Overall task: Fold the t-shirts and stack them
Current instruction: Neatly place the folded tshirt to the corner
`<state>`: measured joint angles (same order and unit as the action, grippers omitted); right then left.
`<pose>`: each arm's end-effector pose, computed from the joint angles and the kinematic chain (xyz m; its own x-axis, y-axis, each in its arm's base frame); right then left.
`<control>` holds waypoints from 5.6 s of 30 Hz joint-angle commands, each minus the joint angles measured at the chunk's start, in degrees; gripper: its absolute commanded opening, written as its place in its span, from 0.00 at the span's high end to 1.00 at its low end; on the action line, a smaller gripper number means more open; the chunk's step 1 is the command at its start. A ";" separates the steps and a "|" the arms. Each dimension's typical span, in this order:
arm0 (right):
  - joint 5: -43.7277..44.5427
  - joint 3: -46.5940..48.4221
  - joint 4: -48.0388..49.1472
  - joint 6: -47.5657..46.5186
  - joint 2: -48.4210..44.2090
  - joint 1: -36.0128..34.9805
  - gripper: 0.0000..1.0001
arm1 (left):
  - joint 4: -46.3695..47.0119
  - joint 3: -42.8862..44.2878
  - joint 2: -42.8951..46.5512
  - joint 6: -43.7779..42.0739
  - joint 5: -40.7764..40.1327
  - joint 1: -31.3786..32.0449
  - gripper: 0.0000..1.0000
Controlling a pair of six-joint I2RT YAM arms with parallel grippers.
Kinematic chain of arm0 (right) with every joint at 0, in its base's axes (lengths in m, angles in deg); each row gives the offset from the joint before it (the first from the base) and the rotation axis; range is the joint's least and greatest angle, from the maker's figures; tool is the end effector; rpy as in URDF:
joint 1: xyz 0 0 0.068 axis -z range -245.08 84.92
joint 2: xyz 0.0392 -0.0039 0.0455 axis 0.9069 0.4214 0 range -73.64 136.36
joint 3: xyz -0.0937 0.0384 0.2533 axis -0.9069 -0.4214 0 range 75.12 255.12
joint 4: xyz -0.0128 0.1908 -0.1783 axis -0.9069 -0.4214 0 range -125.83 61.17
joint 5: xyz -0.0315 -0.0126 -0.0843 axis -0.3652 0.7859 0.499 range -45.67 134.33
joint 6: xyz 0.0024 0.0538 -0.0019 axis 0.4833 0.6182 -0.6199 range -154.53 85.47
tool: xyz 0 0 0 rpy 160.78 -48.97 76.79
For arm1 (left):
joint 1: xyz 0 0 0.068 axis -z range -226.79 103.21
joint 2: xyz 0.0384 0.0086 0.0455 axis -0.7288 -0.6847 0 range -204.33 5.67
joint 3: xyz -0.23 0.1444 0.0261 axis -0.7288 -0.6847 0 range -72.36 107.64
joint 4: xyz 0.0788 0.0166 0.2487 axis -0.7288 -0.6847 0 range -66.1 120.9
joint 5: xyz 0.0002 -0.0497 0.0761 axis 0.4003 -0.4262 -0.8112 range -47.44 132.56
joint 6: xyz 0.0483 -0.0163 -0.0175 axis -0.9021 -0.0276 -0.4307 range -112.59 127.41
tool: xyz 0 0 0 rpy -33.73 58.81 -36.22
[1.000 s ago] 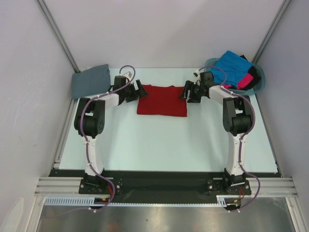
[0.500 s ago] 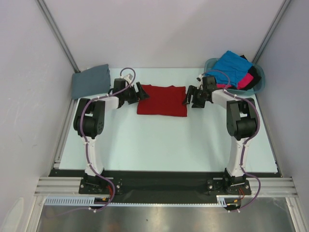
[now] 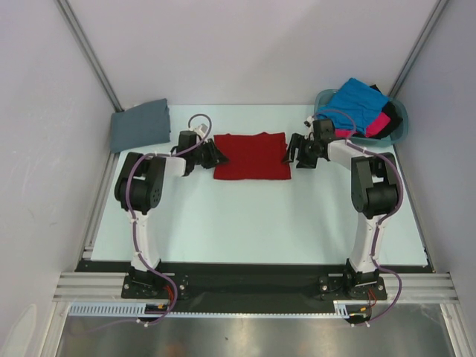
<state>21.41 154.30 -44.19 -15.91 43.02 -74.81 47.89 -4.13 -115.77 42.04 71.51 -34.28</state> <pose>0.4254 0.0870 0.1627 -0.8682 0.1493 -0.4733 -0.1165 0.8657 0.4869 0.4232 -0.1115 0.1164 -0.7990 -0.3322 -0.5012 0.1418 0.7060 -0.6939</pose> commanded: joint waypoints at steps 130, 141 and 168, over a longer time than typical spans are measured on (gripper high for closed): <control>-10.04 -1.92 -0.55 -3.58 -8.82 -5.12 0.25 | -24.99 -12.77 22.66 -6.50 -22.97 10.78 0.19; -1.17 -1.22 -4.94 -6.04 -14.18 -5.20 0.25 | -30.88 -10.04 24.93 -7.30 -34.92 11.30 0.18; 20.18 -0.95 -15.84 -7.80 -34.04 -13.73 0.15 | -34.40 -3.54 49.64 -11.60 -39.32 19.21 0.00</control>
<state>36.93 152.79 -58.15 -23.67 9.97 -87.49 13.58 -9.03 -68.94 32.29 34.81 -15.63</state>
